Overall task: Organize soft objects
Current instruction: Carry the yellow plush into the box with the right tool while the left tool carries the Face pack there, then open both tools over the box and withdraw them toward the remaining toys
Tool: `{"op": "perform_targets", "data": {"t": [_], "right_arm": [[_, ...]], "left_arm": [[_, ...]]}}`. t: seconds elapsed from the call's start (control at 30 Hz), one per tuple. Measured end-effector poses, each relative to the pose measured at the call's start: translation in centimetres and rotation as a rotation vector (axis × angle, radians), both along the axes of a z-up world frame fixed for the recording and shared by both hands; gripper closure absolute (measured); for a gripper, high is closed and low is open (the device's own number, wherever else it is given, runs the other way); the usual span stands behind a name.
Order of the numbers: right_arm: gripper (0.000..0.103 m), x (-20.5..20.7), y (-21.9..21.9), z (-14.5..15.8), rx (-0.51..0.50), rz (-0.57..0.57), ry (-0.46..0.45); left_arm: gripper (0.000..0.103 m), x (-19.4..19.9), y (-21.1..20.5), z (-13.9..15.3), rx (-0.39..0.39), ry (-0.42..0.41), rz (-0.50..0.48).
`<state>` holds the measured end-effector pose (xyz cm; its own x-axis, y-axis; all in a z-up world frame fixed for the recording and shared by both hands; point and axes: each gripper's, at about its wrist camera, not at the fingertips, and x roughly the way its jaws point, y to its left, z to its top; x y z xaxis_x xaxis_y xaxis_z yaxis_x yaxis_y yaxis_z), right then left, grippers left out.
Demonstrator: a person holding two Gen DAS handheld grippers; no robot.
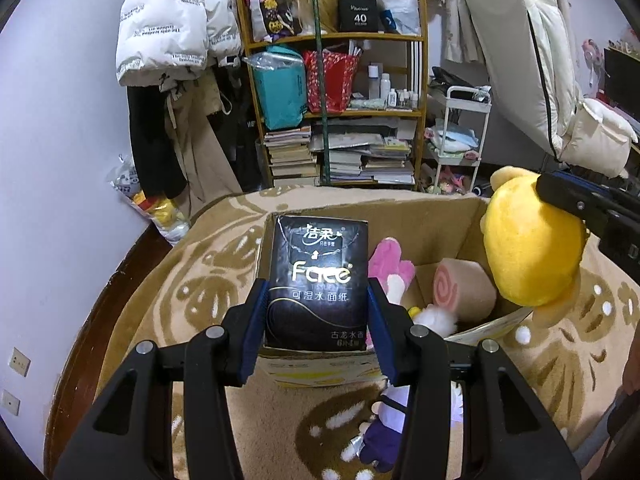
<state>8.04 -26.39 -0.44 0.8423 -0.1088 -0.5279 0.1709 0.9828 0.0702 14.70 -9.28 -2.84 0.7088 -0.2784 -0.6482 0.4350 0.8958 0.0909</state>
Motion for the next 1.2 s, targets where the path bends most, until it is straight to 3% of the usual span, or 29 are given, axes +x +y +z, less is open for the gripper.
{"op": "perform_targets", "data": {"t": [0.37, 0.43, 0.57, 0.67, 0.73, 0.8, 0.93, 1.07, 1.2], "right_arm": [[0.079, 1.4, -1.5, -2.9, 0.101, 0.029, 0.031], [0.078, 1.5, -1.7, -3.0, 0.110, 0.049, 0.034], [0.063, 1.5, -1.8, -3.1, 0.125, 0.047, 0.041], [0.063, 1.5, -1.9, -3.1, 0.136, 0.043, 0.051], [0.060, 1.3, -1.9, -2.9, 0.137, 0.045, 0.045], [0.050, 1.1, -1.8, -2.8, 0.133, 0.049, 0.041], [0.048, 0.7, -1.5, -2.7, 0.133, 0.051, 0.050], [0.037, -0.1, -0.9, -2.5, 0.124, 0.061, 0.054], [0.032, -1.0, -0.9, -2.2, 0.149, 0.060, 0.050]], "left_arm": [[0.056, 1.1, -0.7, -1.9, 0.012, 0.031, -0.011], [0.050, 1.0, -0.7, -2.0, 0.011, 0.035, -0.011], [0.047, 0.8, -0.5, -2.0, 0.021, 0.026, -0.007], [0.045, 0.6, -0.4, -1.9, 0.023, 0.027, -0.005], [0.038, 0.5, -0.1, -1.6, 0.022, 0.017, 0.005], [0.036, 0.3, 0.2, -1.4, 0.020, 0.009, 0.011], [0.027, -0.2, 0.7, -1.2, 0.024, 0.001, 0.024], [0.025, -0.7, 1.1, -0.9, 0.021, 0.002, 0.030], [0.010, -1.4, 1.6, -0.6, 0.016, 0.008, 0.037]]}}
